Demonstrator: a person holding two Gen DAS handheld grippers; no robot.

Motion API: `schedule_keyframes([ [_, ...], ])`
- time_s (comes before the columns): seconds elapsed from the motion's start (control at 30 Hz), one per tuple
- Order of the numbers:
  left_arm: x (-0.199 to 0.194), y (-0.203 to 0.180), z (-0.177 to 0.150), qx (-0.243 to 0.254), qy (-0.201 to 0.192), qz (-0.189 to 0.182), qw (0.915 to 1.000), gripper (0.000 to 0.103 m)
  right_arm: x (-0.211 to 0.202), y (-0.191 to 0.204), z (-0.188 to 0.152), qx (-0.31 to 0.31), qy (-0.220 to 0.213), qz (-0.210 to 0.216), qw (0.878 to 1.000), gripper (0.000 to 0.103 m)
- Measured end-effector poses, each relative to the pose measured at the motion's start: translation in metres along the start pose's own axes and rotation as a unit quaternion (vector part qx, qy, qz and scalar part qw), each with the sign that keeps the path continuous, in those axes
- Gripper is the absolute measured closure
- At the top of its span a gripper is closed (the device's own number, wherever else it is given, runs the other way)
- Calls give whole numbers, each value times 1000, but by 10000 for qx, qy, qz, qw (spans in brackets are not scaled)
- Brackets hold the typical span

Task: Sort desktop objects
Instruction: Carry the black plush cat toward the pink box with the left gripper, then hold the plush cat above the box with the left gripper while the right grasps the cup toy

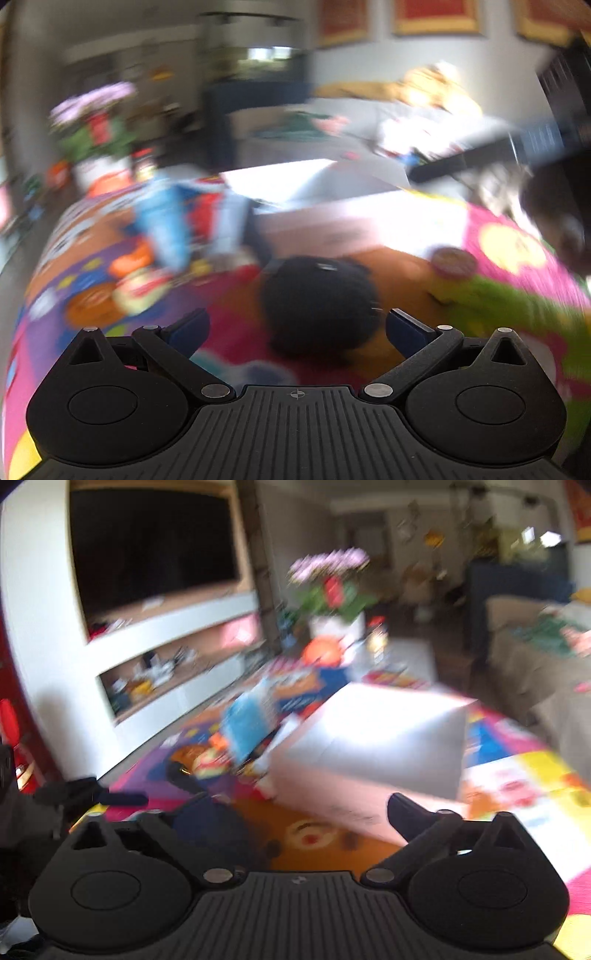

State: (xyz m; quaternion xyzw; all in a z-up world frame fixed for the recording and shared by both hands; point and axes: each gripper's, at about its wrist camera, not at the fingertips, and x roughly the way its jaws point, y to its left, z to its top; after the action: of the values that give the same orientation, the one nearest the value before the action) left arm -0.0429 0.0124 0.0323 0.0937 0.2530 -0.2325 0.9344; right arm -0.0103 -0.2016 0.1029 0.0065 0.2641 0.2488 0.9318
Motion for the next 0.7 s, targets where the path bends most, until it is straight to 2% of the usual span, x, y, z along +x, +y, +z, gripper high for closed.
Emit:
schedule_keyframes([
  [0.1,29,-15,3,242,204,63,9995,0,-18,-14,-11,58,-95,-483,9988,0],
  [0.23,51,-14,8,-239,441,-217,9985,0,-36,-25,-37,189,168,-771,9967,0],
  [0.4,38,-28,-1,-28,578,-608,9965,0,-35,-28,-61,242,418,-821,9955,0],
  [0.57,24,-36,-11,56,695,-562,9960,0,0,-10,-67,-41,557,-720,9958,0],
  [0.6,23,-36,-11,18,698,-481,9964,0,7,-5,-68,-155,574,-796,9950,4],
  [0.63,24,-36,-9,-20,703,-377,9968,0,15,1,-69,-297,619,-899,9936,18],
  [0.67,25,-36,-6,-51,706,-248,9972,0,20,6,-69,-428,707,-967,9919,27],
  [0.7,26,-38,-4,-78,690,-107,9975,0,24,9,-70,-493,806,-1014,9903,46],
])
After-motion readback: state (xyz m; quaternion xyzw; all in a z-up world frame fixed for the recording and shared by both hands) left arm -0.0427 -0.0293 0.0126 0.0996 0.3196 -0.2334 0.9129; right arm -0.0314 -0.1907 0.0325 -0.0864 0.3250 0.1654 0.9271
